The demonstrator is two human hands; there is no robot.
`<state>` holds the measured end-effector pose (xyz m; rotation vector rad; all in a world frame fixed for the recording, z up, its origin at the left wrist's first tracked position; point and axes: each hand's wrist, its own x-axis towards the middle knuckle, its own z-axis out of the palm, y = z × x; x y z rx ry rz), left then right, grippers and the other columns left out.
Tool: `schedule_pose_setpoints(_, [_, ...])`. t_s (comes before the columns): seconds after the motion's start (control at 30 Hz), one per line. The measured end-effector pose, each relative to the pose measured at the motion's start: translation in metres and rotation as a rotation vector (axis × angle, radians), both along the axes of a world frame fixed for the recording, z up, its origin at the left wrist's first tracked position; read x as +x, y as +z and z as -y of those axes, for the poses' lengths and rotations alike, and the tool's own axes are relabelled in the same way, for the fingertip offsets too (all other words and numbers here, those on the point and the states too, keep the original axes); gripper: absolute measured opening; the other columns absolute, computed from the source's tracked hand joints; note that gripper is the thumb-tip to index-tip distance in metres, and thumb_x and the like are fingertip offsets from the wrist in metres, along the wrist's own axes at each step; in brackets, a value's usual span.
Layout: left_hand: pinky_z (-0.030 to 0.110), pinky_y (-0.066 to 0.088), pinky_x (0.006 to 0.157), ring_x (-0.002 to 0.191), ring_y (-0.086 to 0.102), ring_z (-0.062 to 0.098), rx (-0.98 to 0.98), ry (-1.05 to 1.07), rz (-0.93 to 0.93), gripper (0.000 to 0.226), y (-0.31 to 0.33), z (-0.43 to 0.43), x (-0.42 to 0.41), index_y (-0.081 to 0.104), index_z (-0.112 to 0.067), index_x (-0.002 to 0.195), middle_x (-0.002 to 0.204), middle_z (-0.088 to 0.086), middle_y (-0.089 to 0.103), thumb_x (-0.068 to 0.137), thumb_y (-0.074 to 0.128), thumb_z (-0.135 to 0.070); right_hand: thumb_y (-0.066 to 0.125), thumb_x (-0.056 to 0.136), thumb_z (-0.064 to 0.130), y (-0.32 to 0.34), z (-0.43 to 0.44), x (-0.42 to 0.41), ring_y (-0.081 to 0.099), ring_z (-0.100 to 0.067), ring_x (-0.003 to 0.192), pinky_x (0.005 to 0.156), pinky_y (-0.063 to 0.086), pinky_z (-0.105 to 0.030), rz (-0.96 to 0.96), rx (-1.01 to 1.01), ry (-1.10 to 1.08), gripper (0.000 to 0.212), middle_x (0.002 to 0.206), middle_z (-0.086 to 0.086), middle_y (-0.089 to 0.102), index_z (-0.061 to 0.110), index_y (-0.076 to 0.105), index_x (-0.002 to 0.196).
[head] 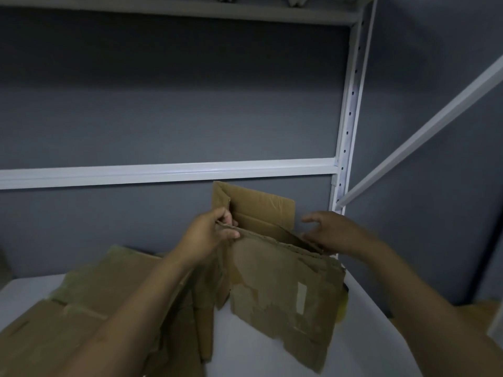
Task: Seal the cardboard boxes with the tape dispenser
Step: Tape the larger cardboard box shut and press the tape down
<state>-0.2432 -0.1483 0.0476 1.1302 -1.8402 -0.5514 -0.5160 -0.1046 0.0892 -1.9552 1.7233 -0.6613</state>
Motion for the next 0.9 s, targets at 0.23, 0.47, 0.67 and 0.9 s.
schedule_pose_setpoints(0.23, [0.032,0.049,0.078,0.084,0.063,0.010,-0.070,0.022,0.127,0.016,0.004,-0.008,0.009,0.062,-0.015,0.077,0.082,0.000,0.068,0.079,0.077,-0.010,0.060,0.089,0.044,0.011,-0.007,0.014,0.055,-0.011,0.080,0.065,0.047,-0.023,-0.102,0.026,0.037,0.040,0.100,-0.001,0.058,0.018,0.056,0.118])
schedule_pose_setpoints(0.47, [0.025,0.040,0.094,0.120,0.051,0.011,-0.082,-0.006,0.155,0.010,0.013,-0.020,0.034,0.070,-0.011,0.072,0.125,0.002,0.057,0.078,0.077,-0.007,0.054,0.092,0.010,0.032,0.011,0.004,0.061,-0.027,0.081,0.072,0.050,-0.034,-0.348,-0.297,-0.305,0.015,0.090,-0.015,0.065,0.001,0.066,0.090])
schedule_pose_setpoints(0.67, [0.004,0.023,0.099,0.139,0.014,-0.007,0.086,-0.139,0.241,0.013,0.021,-0.036,0.061,0.070,-0.018,0.070,0.158,-0.017,0.004,0.073,0.083,-0.017,0.046,0.091,0.007,0.011,0.021,-0.003,0.053,-0.029,0.070,0.058,0.034,-0.028,-0.193,-0.420,-0.458,0.020,0.075,-0.014,0.056,0.001,0.057,0.076])
schedule_pose_setpoints(0.9, [0.017,0.025,0.108,0.142,0.022,0.000,0.107,-0.170,0.275,0.019,0.017,-0.036,0.058,0.063,-0.017,0.070,0.156,-0.010,0.028,0.078,0.080,-0.020,0.057,0.094,0.025,0.001,0.000,0.001,0.058,-0.019,0.106,0.082,0.053,-0.033,0.374,-0.183,-0.095,0.033,0.122,0.002,0.060,0.029,0.061,0.126])
